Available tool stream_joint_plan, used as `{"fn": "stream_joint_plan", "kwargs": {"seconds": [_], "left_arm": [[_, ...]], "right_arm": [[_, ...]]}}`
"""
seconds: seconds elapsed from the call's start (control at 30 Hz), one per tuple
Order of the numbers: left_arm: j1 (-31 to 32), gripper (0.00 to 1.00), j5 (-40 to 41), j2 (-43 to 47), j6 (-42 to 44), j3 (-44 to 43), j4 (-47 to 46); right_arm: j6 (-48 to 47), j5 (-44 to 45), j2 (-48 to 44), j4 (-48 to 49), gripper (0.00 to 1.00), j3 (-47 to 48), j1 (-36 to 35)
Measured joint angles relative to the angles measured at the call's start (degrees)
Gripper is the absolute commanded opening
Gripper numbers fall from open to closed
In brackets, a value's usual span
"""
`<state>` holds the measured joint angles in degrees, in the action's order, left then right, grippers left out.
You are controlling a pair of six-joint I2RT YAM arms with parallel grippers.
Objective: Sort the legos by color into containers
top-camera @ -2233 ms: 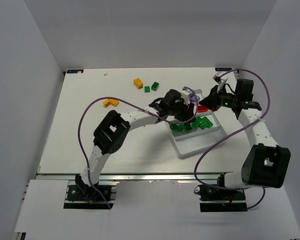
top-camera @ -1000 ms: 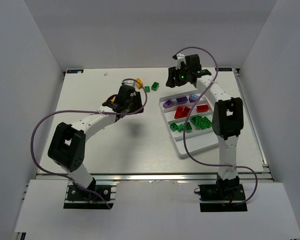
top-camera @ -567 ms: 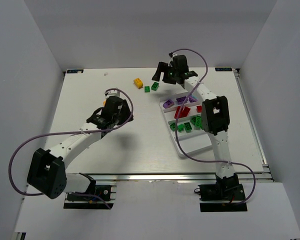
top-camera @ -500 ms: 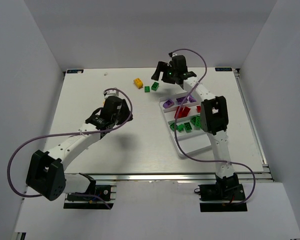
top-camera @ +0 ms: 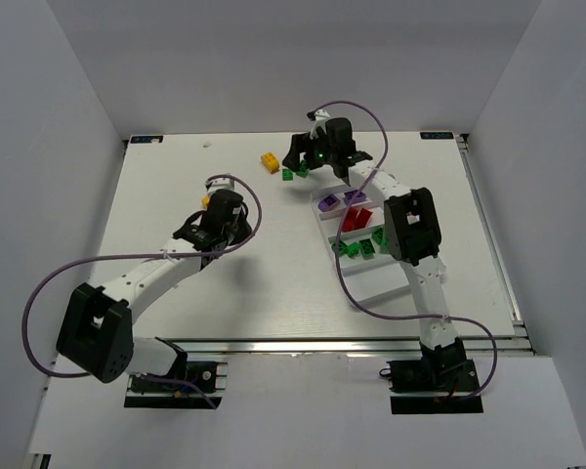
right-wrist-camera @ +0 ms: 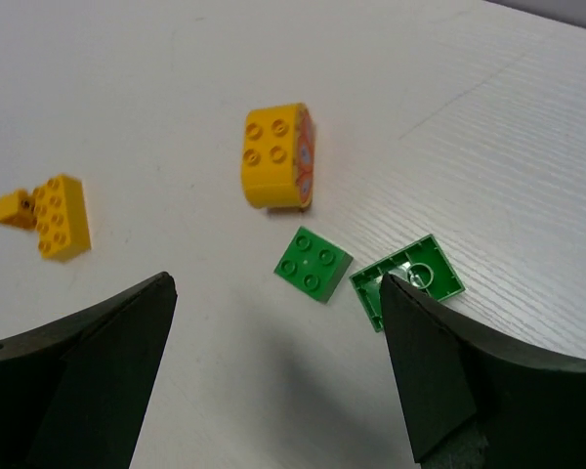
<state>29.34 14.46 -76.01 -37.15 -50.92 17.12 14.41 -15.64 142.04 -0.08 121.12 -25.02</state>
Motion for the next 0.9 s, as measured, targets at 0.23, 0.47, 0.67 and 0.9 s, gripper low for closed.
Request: {"fn": "stream_joint_plan", "kwargs": {"seconds": [0.23,0.47,0.67,0.9], "left_arm": [[-1.9,0.68,-4.5,-12.7,2.2,-7.3,-2.1],[-2.7,0.71,-7.9,-35.6,6.2,-31.5,0.3],[-2.7,0.7,-7.8,-52.2,8.9,-50.8,5.7],[-2.7,0.69,-7.5,-63.0,10.2,-64.5,8.8]], "right_arm": [[-13.1,-16.7,-9.8,7.8,0.89,-13.5,3.4],[-18.6,-24.1,-18.8,4.9,0.33,-15.0,8.2],[-16.2,-30.5,-24.2,2.9,0.17,-19.2,13.4],[-14.0,-33.5,-31.1,3.9,0.23,-29.1,17.5]]}}
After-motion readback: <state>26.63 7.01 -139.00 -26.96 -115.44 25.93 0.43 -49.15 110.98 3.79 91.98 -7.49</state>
